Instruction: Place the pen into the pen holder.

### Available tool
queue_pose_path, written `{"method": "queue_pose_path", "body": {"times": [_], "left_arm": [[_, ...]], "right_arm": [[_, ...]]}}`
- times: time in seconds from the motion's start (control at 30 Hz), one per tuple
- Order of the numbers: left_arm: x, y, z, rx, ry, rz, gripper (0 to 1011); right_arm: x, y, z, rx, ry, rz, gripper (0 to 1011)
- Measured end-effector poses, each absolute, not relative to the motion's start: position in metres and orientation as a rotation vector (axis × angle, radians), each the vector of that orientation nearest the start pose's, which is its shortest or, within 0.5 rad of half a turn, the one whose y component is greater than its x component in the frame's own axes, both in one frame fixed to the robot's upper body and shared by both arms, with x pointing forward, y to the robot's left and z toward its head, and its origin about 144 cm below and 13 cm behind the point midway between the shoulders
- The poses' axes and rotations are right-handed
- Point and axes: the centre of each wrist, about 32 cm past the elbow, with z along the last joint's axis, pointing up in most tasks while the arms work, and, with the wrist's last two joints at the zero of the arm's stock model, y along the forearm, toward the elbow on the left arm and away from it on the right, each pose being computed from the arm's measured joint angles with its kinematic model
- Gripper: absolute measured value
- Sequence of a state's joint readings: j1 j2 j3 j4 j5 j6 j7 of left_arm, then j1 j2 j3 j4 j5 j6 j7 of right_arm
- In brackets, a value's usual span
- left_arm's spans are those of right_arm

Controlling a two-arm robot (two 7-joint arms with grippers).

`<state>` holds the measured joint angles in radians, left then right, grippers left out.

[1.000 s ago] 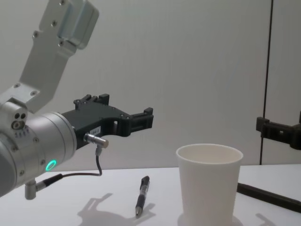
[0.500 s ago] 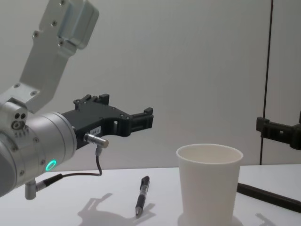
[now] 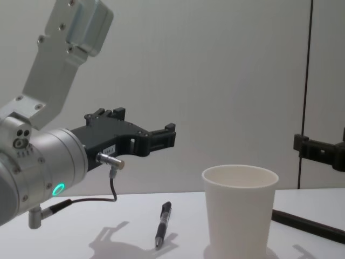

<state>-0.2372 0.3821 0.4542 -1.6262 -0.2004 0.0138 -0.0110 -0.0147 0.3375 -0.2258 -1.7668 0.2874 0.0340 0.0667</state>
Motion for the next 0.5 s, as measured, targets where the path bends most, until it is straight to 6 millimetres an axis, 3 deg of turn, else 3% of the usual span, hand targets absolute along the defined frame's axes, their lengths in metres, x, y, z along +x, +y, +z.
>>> {"method": "queue_pose_path", "body": {"times": [0.5], "left_arm": [[0.492, 0.1984, 1.2044, 0.061, -0.268, 1.124, 1001]], "right_arm": [[0.4433, -0.2371, 1.1887, 0.026, -0.075, -1.23, 1001]]}}
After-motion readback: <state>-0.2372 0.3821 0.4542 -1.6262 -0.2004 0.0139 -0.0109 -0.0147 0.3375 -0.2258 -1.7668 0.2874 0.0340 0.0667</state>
